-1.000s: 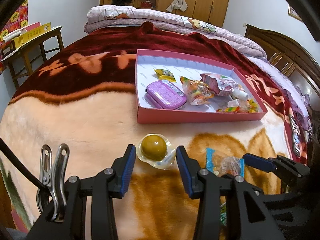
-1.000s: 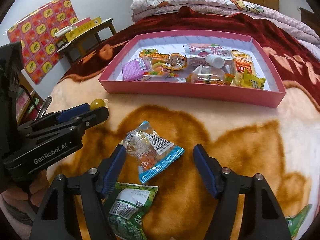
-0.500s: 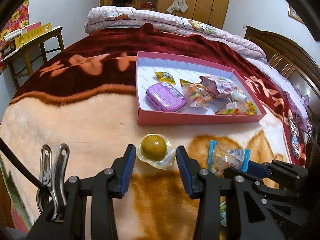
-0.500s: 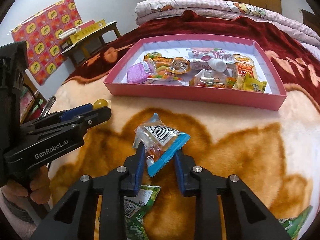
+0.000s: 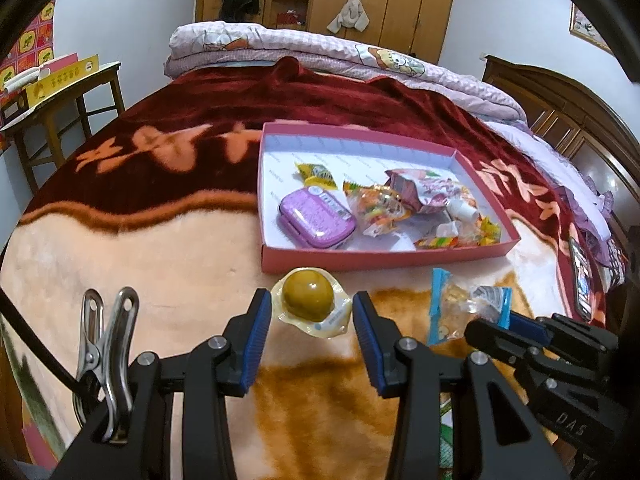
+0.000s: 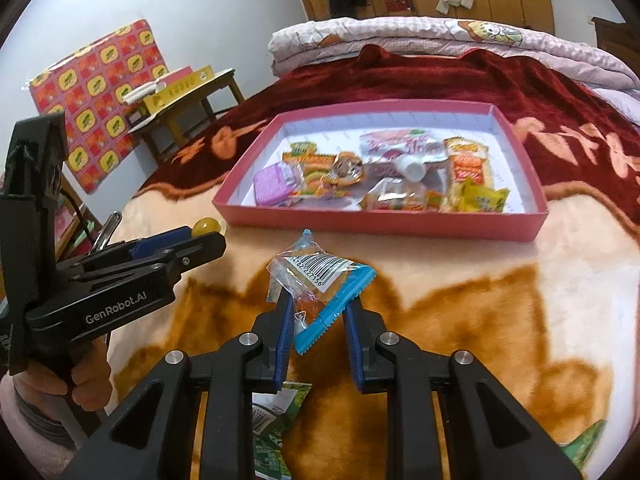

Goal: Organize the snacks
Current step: 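Carry the jelly cup and candy packet into the pink box and release them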

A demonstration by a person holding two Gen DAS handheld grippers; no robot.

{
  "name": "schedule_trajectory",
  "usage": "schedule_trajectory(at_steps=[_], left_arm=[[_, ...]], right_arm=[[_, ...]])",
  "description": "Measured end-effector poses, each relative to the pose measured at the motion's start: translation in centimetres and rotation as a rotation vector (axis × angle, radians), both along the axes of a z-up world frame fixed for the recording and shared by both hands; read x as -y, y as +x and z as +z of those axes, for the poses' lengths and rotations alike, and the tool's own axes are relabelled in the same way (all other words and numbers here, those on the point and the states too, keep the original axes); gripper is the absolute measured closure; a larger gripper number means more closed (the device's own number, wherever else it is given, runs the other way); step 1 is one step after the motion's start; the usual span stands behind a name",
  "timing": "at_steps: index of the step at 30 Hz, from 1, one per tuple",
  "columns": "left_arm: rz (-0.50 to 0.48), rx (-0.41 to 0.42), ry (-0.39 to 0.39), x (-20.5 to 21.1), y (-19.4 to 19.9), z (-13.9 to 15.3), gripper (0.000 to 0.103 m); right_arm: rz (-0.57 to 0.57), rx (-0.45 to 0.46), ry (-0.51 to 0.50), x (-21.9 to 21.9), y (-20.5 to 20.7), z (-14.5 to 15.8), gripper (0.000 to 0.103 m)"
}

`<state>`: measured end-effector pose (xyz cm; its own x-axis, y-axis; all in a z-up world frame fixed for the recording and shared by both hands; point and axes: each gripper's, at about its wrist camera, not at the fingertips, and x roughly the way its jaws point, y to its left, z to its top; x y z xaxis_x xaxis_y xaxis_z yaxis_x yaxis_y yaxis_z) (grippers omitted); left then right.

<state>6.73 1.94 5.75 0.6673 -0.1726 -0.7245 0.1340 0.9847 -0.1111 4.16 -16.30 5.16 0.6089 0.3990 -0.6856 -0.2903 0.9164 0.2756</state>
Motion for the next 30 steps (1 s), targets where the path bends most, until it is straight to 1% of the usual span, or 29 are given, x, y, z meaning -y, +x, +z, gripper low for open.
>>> schedule_trajectory(at_steps=[6, 10, 16, 23, 30], left_arm=[[-0.01, 0.03, 0.013, 0.6, 0.9, 1.1, 0.059], [-0.026, 0.039, 0.006, 1.3, 1.7, 1.7, 0.059], [-0.062, 0.043, -0.007, 3.4, 2.9, 2.2, 0.059], [-0.096, 0.043, 0.003, 5.7, 4.5, 1.9, 0.059], [-0.119, 0.016, 0.032, 7.3, 6.3, 0.3, 0.059]], right_arm=[[-0.039, 0.033, -0.001, 1.3, 0.3, 1.1, 0.079], [-0.077, 0.051, -0.003, 2.5, 0.7, 1.8, 0.079], [-0.122, 0.073, -0.005, 4.1, 1.5, 2.7, 0.079], [-0.193, 0.084, -0.025, 6.1, 3.2, 3.1, 0.079], [-0.241, 0.065, -0.042, 7.6, 5.2, 2.6, 0.079]])
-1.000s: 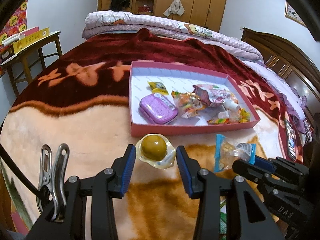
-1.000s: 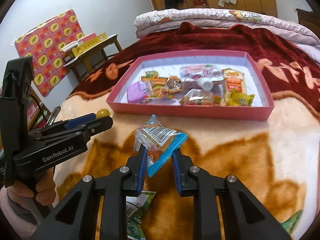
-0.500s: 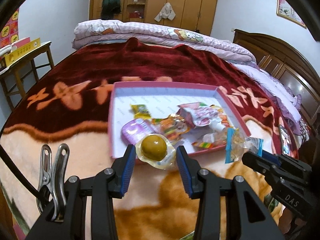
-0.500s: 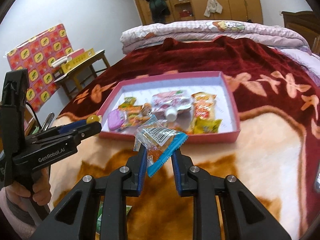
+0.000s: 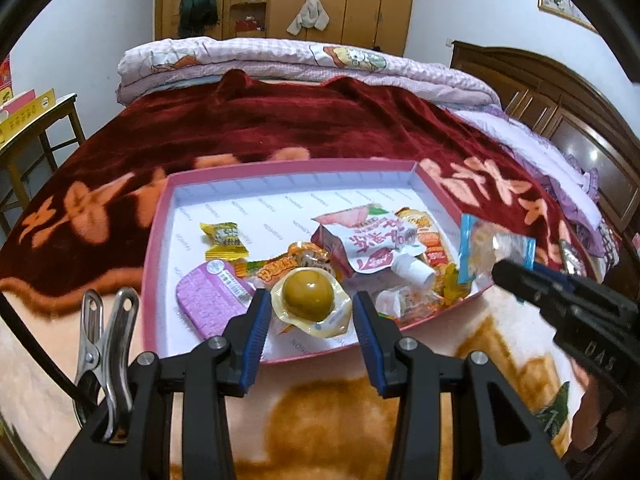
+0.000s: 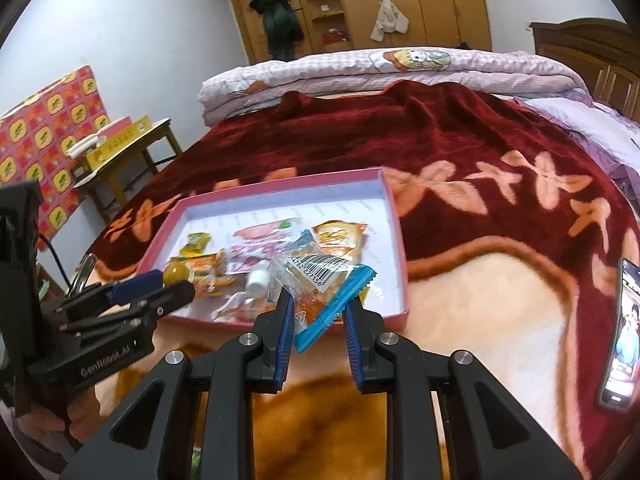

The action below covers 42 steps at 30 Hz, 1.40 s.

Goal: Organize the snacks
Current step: 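Carry the jelly cup and candy packet into the pink box and release them, then withdraw both tools from the box toward the green snack bags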

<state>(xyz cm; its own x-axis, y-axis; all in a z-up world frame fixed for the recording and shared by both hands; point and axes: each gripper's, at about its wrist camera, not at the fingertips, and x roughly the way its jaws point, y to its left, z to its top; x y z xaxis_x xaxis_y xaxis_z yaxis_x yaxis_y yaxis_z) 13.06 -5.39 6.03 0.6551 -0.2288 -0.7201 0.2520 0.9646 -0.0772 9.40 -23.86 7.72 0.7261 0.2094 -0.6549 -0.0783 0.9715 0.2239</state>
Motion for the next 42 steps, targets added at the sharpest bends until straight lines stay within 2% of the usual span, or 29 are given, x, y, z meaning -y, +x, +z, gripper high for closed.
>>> schedule_trajectory(at_steps=[4, 8, 23, 25, 30, 32, 42], left_arm=[[0.013, -0.021, 0.022, 0.5, 1.3, -1.1, 0.058], [0.027, 0.0, 0.054, 0.7, 2.0, -1.5, 0.058], [0.023, 0.009, 0.07, 0.7, 3.0, -1.9, 0.057], [0.027, 0.007, 0.08, 0.7, 2.9, -1.9, 0.053], [0.045, -0.013, 0.077, 0.5, 2.6, -1.6, 0.053], [0.053, -0.011, 0.069, 0.3, 2.2, -1.3, 0.053], [0.078, 0.0, 0.046, -0.6, -0.3, 0.6, 0.053]], right_arm=[[0.001, -0.025, 0.025, 0.4, 0.9, -0.7, 0.079], [0.015, -0.037, 0.022, -0.1, 1.5, -1.3, 0.079], [0.066, -0.037, -0.018, -2.6, 3.1, -2.6, 0.078], [0.065, -0.038, 0.001, -2.5, 3.2, -2.6, 0.075], [0.074, -0.043, 0.074, -2.0, 3.0, -2.2, 0.05], [0.076, -0.037, 0.08, -1.9, 2.7, -2.0, 0.046], [0.097, 0.002, 0.084, -2.2, 0.9, -0.4, 0.045]])
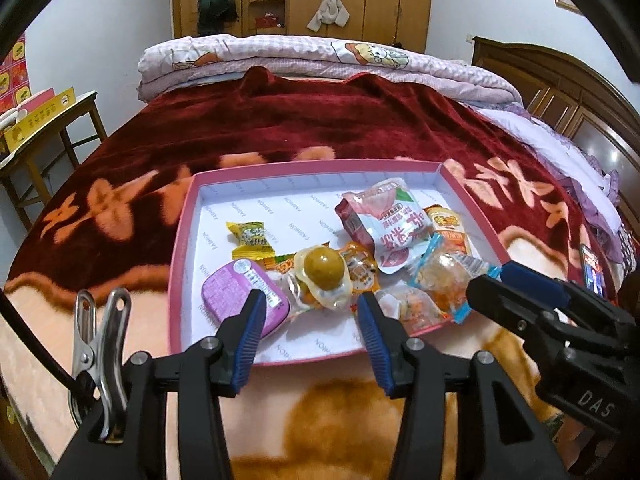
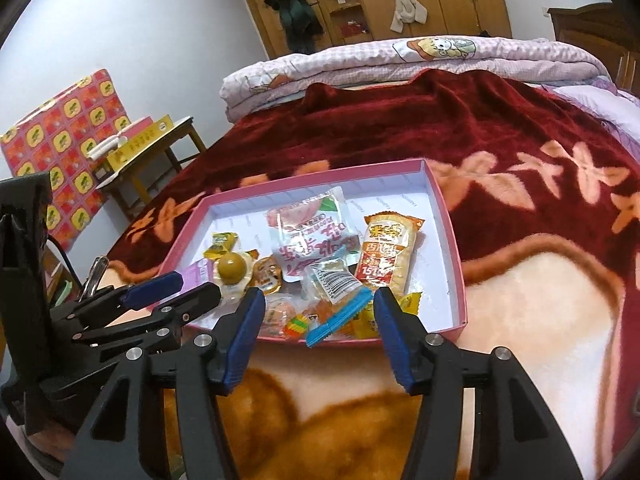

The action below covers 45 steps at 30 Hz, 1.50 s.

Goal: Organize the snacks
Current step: 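Withdraw both tools from the box toward the green snack bags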

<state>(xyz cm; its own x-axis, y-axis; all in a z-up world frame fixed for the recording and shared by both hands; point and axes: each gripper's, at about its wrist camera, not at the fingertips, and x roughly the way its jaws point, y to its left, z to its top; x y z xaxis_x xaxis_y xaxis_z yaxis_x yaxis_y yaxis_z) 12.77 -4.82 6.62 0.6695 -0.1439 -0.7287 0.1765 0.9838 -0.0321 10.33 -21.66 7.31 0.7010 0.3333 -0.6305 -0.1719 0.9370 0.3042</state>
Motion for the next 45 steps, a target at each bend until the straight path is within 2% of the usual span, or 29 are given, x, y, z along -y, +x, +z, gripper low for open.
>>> schedule_trajectory(at_steps=[2, 6, 12, 19, 24, 30, 33, 45], left_arm=[[0.005, -0.002, -0.008, -0.2, -0.6, 0.2, 0.053], [0.012, -0.005, -0.012, -0.6, -1.6, 0.6, 0.053], [0.017, -0.007, -0.028, -1.2, -3.4, 1.3, 0.053], [0.037, -0.052, -0.042, -1.9, -5.3, 1.3, 0.053], [0.044, -0.111, -0.058, -2.3, -6.8, 1.0, 0.053], [0.052, -0.218, -0.151, -3.0, -8.7, 0.5, 0.053], [0.052, -0.242, -0.178, -3.1, -9.6, 0.6, 0.053], [-0.003, -0.286, -0.129, -0.5, -12.1, -0.3, 0.053]], right_arm=[[0.007, 0.008, -0.001, -0.1, -0.5, 0.3, 0.044], [0.021, 0.019, 0.001, -0.3, -1.3, 0.7, 0.035], [0.055, 0.028, -0.001, -0.6, -3.0, 1.4, 0.035], [0.096, 0.009, -0.017, -0.8, -5.2, 1.7, 0.035], [0.131, -0.021, -0.036, -0.8, -6.7, 1.5, 0.035], [0.138, -0.045, -0.047, 0.2, -8.3, 1.3, 0.035], [0.136, -0.048, -0.07, 0.7, -9.0, 1.5, 0.035], [0.124, -0.115, -0.152, 3.1, -11.4, 0.3, 0.035]])
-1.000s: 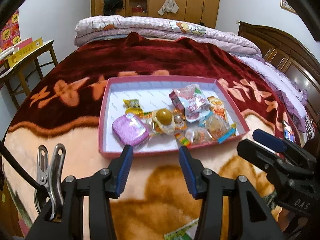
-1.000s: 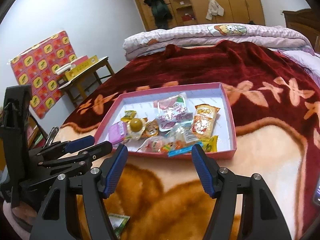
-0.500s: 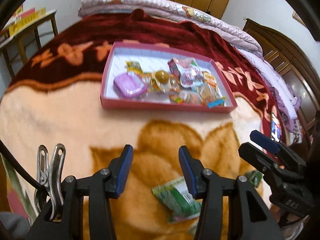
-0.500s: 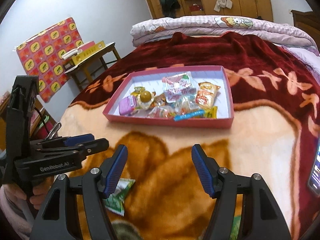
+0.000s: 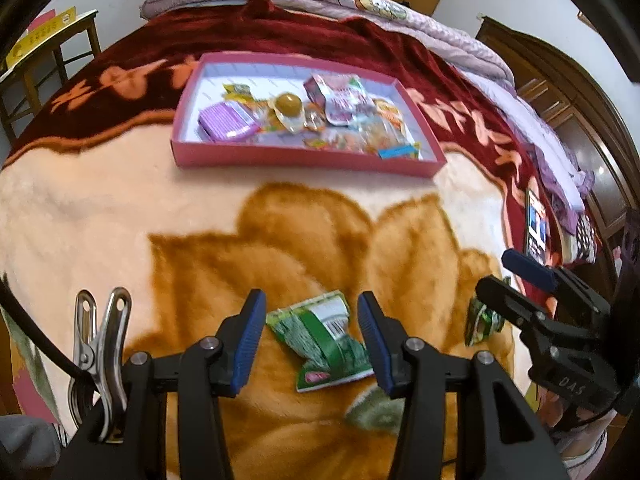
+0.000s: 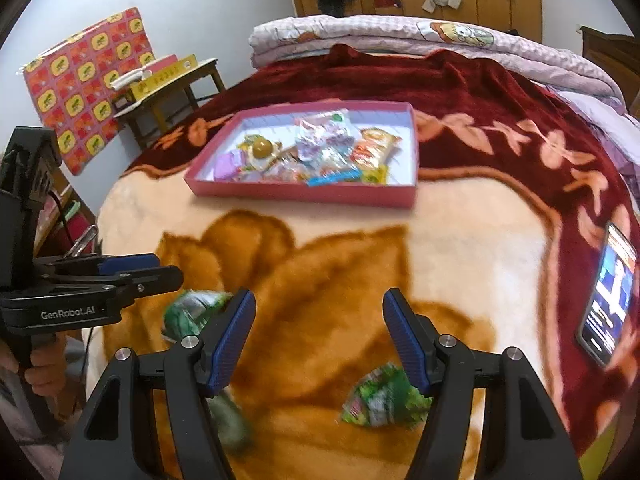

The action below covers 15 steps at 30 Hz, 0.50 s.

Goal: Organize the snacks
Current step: 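Withdraw both tools from the box toward the green snack bags, then grasp a green snack bag with each tool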

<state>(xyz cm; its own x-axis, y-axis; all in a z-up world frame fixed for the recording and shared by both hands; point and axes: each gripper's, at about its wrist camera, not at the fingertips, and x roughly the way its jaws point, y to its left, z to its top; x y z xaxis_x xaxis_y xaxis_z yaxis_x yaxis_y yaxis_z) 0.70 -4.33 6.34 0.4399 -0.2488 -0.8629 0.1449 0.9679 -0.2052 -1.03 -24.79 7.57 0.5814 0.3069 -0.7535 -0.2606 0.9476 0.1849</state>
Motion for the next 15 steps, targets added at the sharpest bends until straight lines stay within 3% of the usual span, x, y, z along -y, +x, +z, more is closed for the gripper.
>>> schedule_trajectory(at_steps=[15], left_arm=[[-0.021, -0.032, 0.031, 1.3, -0.6, -1.6, 0.053]], right_arm=[[-0.051, -0.03, -0.086, 2.2, -2.1, -1.9, 0.035]])
